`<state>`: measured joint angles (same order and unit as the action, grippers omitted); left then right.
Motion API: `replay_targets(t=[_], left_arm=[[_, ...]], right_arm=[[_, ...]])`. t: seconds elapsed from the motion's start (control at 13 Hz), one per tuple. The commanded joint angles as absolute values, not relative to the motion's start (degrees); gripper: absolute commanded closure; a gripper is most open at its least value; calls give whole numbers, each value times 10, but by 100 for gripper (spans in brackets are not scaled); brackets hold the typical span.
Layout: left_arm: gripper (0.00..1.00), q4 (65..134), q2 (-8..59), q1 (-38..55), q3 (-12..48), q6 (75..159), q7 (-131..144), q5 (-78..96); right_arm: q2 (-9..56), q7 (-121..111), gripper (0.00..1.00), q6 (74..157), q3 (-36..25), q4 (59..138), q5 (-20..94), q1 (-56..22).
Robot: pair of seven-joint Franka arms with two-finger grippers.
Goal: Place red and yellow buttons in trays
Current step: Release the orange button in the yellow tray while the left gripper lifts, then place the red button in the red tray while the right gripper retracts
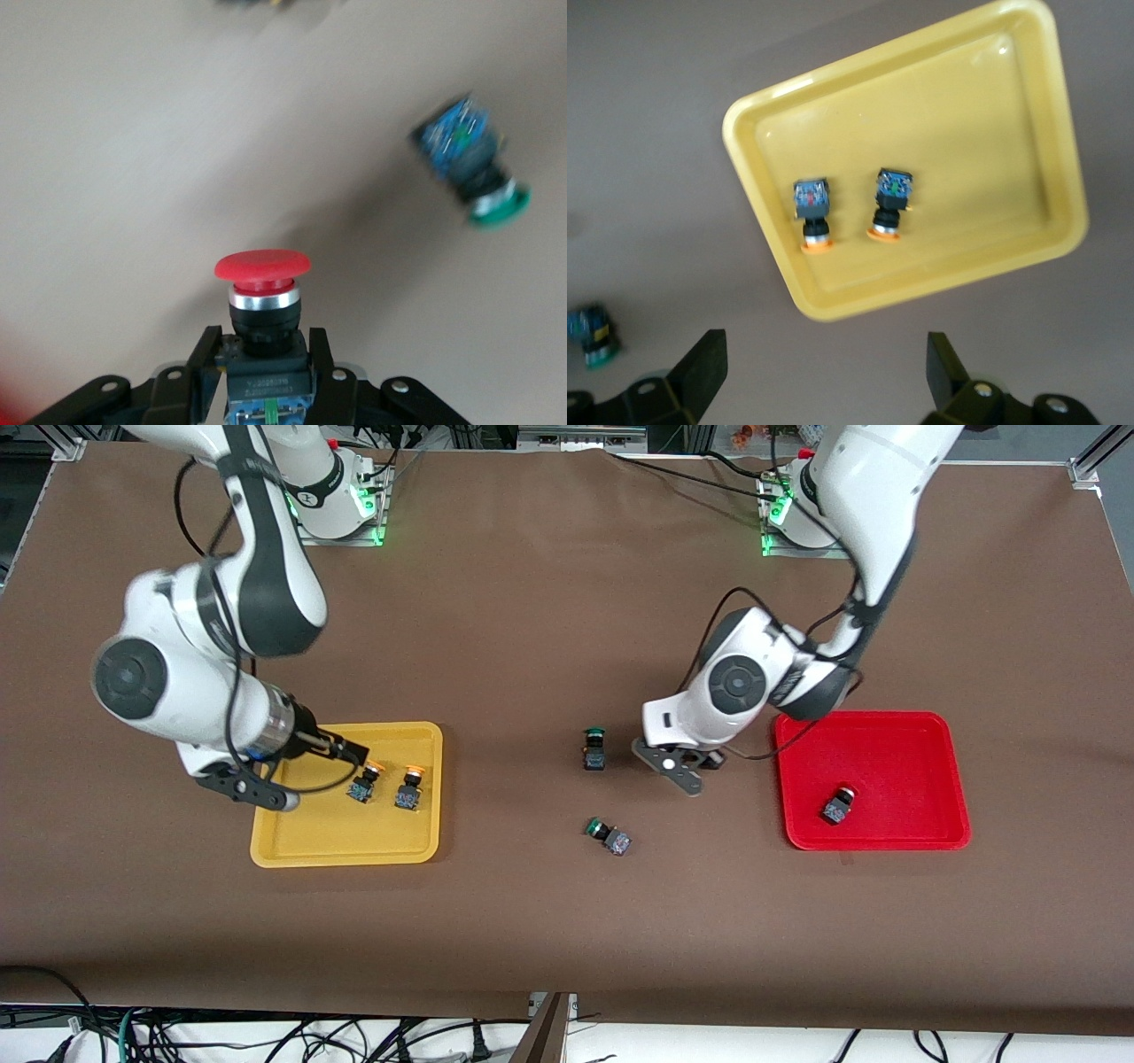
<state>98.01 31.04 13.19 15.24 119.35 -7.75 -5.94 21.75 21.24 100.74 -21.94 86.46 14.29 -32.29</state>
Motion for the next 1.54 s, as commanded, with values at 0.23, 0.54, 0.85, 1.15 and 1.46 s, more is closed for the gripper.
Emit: replay_targets(t=[0.23, 0.54, 0.85, 1.15, 1.46], left_arm=[[98, 962, 296, -3, 124, 1110, -339, -220], [92, 969, 314, -121, 125, 1160, -493, -237], [0, 966, 319, -134, 131, 1175, -498, -229], [0, 955, 255, -128, 171, 1135, -483, -226], [0, 812, 236, -124, 214, 902, -358, -135]], right_arm=[[85, 57, 1, 905, -249, 905, 108, -289], [11, 53, 0, 882, -87, 946, 51, -126], [-3, 34, 1, 910, -69, 975, 18, -113], [0, 28, 1, 915, -69, 969, -2, -114], [49, 23, 1, 878, -68, 898, -14, -113]])
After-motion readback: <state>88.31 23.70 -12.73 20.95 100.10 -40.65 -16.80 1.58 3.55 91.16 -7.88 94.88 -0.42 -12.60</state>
